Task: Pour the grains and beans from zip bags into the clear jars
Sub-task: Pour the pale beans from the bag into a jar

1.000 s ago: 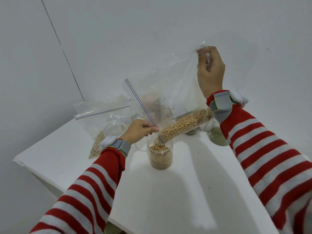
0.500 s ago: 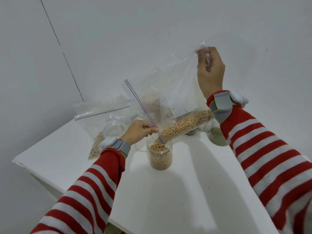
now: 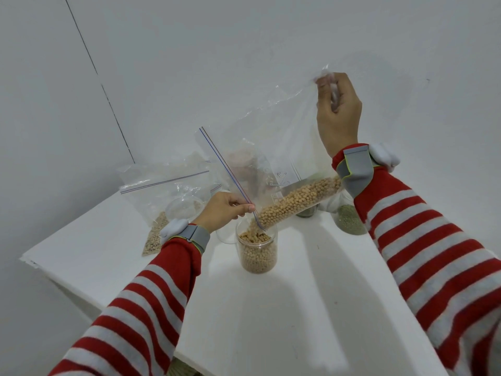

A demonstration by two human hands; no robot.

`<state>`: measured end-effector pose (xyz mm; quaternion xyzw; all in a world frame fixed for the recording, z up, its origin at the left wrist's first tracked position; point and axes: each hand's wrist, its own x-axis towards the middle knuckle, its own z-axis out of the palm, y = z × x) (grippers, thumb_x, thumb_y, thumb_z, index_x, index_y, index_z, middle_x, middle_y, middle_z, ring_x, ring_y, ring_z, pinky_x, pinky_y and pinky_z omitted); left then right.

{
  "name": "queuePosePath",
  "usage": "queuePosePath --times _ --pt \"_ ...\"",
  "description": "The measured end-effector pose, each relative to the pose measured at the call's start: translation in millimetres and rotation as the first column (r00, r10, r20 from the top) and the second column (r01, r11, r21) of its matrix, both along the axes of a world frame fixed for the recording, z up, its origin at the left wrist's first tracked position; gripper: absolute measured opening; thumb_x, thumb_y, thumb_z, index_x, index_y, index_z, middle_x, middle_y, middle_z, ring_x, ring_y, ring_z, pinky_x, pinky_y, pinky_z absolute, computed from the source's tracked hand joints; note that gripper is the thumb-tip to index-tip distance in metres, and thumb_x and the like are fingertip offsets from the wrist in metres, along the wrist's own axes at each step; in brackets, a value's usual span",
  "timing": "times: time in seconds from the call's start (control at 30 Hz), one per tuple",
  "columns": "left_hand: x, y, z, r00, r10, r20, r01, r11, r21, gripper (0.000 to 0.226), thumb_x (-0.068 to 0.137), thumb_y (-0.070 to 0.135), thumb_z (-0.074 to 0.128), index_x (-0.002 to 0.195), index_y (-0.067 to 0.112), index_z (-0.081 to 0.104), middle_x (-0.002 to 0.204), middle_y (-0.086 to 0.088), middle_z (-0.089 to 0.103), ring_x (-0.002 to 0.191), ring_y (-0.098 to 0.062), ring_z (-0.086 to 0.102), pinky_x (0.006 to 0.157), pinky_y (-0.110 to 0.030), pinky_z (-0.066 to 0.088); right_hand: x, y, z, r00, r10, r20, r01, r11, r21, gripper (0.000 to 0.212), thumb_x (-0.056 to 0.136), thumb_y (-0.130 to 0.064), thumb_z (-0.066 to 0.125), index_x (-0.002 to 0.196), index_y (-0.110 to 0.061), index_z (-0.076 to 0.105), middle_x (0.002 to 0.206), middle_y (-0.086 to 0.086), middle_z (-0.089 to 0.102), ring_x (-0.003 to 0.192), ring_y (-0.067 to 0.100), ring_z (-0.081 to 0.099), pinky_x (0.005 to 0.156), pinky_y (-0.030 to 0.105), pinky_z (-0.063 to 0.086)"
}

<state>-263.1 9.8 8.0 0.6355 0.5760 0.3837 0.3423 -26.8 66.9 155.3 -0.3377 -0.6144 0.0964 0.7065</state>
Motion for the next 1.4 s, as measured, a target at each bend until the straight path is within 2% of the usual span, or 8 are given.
queuePosePath --times 0.07,0.23,0.37,0.67,0.8,0.9,1.1,1.4 --pt "0 0 0 1.000 -0.003 0.001 0.003 1.000 0.000 0.008 0.082 0.026 0.077 0.086 0.019 0.076 0.076 0.000 0.070 0.067 -0.002 0.060 0.066 -0.017 0.051 0 0 0 1.000 0.002 0.003 -0.002 1.000 0.000 0.031 0.101 -0.036 0.049 0.100 -0.009 0.063 0.064 -0.015 0.045 0.053 0.006 0.033 0.050 0.026 0.031" --pt "0 0 -1 1.000 -0.006 0.001 0.006 1.000 -0.008 0.003 0.081 0.025 0.078 0.083 0.022 0.076 0.062 0.014 0.067 0.066 -0.001 0.060 0.065 -0.017 0.051 -2 0 1 1.000 -0.014 0.013 0.014 1.000 0.000 0.031 0.101 -0.036 0.049 0.100 -0.008 0.064 0.062 -0.016 0.043 0.051 0.004 0.032 0.050 0.022 0.030" --pt "-1 -1 0 1.000 0.001 0.011 0.000 1.000 -0.011 0.004 0.082 0.024 0.078 0.084 0.021 0.076 0.064 0.012 0.068 0.066 -0.001 0.060 0.065 -0.017 0.051 -3 -2 2 1.000 -0.009 0.011 0.009 1.000 0.001 0.030 0.102 -0.035 0.050 0.099 -0.008 0.063 0.060 -0.015 0.039 0.052 0.004 0.031 0.050 0.019 0.028" --pt "0 -3 2 1.000 0.002 0.011 -0.002 1.000 -0.001 0.007 0.081 0.024 0.078 0.085 0.019 0.077 0.066 0.008 0.067 0.066 -0.003 0.060 0.065 -0.017 0.051 -4 -3 4 1.000 0.005 0.013 -0.005 1.000 -0.011 0.026 0.101 -0.036 0.050 0.097 -0.014 0.062 0.062 -0.014 0.039 0.054 0.006 0.032 0.051 0.024 0.030" --pt "0 -3 2 1.000 0.001 0.004 -0.001 1.000 -0.001 0.011 0.081 0.025 0.077 0.088 0.016 0.077 0.071 0.004 0.069 0.065 -0.001 0.060 0.065 -0.017 0.051 -4 -3 5 1.000 -0.008 0.019 0.008 1.000 -0.007 0.030 0.101 -0.036 0.050 0.099 -0.009 0.062 0.062 -0.013 0.038 0.054 0.005 0.032 0.051 0.024 0.030" --pt "1 -4 4 1.000 0.004 0.007 -0.004 1.000 -0.002 0.006 0.081 0.025 0.078 0.084 0.020 0.077 0.066 0.008 0.067 0.065 -0.002 0.060 0.066 -0.017 0.051 -5 -4 6 1.000 0.003 0.022 -0.003 1.000 -0.003 0.029 0.101 -0.036 0.050 0.098 -0.010 0.062 0.062 -0.011 0.037 0.054 0.007 0.031 0.051 0.025 0.030" --pt "3 -6 7 1.000 0.008 0.012 -0.008 1.000 0.001 0.003 0.082 0.024 0.077 0.082 0.021 0.075 0.067 0.003 0.065 0.065 -0.003 0.059 0.065 -0.017 0.051 -5 -5 9 1.000 0.012 0.024 -0.012 1.000 0.010 0.024 0.101 -0.036 0.050 0.096 -0.015 0.061 0.061 -0.013 0.036 0.054 0.007 0.030 0.051 0.025 0.028" --pt "1 -5 4 1.000 0.012 0.006 -0.012 1.000 -0.004 0.014 0.081 0.026 0.078 0.090 0.015 0.077 0.077 -0.003 0.070 0.070 -0.006 0.061 0.066 -0.017 0.052 -7 -6 10 0.999 0.013 0.035 -0.013 1.000 0.014 0.018 0.101 -0.037 0.050 0.094 -0.021 0.058 0.058 -0.014 0.034 0.053 0.007 0.028 0.051 0.026 0.027"
